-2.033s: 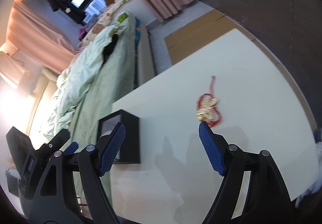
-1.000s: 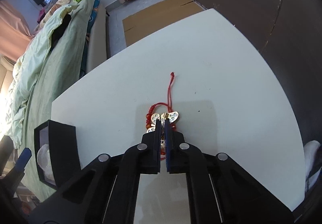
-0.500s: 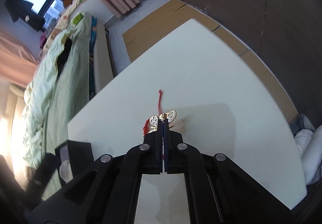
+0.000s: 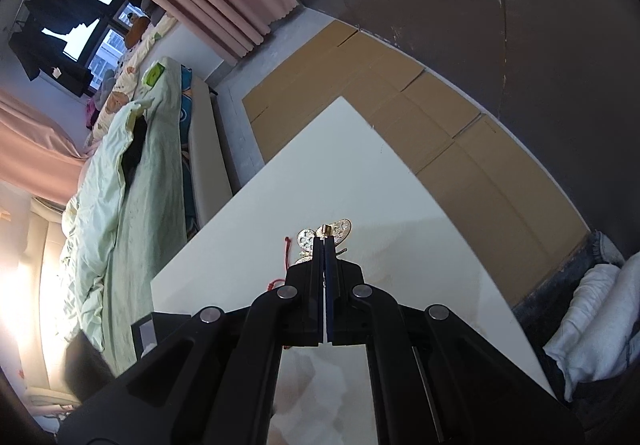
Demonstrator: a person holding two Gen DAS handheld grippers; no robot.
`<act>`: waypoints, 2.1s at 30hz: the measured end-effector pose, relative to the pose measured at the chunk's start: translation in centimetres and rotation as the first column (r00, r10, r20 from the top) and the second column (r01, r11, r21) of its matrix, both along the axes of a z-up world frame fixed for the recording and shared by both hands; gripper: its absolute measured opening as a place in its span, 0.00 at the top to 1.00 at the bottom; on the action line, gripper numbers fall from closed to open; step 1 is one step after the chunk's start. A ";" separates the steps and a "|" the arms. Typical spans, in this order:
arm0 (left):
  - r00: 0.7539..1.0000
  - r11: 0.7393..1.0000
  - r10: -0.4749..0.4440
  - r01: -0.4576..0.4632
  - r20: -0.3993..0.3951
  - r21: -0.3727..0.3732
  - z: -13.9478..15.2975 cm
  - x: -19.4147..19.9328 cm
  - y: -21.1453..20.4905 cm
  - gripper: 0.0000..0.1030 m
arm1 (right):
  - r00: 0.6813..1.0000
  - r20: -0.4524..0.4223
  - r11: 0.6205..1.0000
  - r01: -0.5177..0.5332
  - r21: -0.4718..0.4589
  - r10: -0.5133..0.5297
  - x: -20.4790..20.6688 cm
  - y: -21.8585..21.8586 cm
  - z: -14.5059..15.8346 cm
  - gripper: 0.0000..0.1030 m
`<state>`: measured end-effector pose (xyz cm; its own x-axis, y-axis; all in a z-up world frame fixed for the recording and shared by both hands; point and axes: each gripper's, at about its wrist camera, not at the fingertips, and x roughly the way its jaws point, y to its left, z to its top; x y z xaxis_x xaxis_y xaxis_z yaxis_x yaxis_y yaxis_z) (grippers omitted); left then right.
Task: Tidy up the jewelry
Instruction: 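Grasp and lift the red cord bracelet with the left gripper while the right gripper holds the butterfly, then lower the butterfly charm and red bracelet into the black box and open both grippers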
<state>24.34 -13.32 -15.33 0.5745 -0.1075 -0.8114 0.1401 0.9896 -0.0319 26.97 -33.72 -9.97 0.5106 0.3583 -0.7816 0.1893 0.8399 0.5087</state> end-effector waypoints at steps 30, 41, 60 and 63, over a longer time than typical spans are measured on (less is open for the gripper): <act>0.990 0.978 0.055 -0.026 0.132 -0.207 8.0 -4.1 7.3 0.95 | 0.986 0.119 0.991 -0.125 0.043 0.119 -2.2 4.6 1.9 0.98; 0.970 0.961 0.159 -0.110 0.183 -0.254 11.3 -8.0 13.6 0.95 | 0.971 0.188 0.982 -0.168 0.083 0.150 -4.7 8.2 2.6 0.98; 0.915 0.893 0.369 -0.301 0.162 -0.333 12.1 -11.3 22.1 0.23 | 0.923 0.277 0.948 -0.302 0.098 0.266 -7.4 14.6 3.3 0.98; 0.913 0.882 0.384 -0.317 0.141 -0.348 12.0 -11.2 22.7 0.23 | 0.910 0.290 0.934 -0.340 0.109 0.298 -7.7 16.1 3.4 0.98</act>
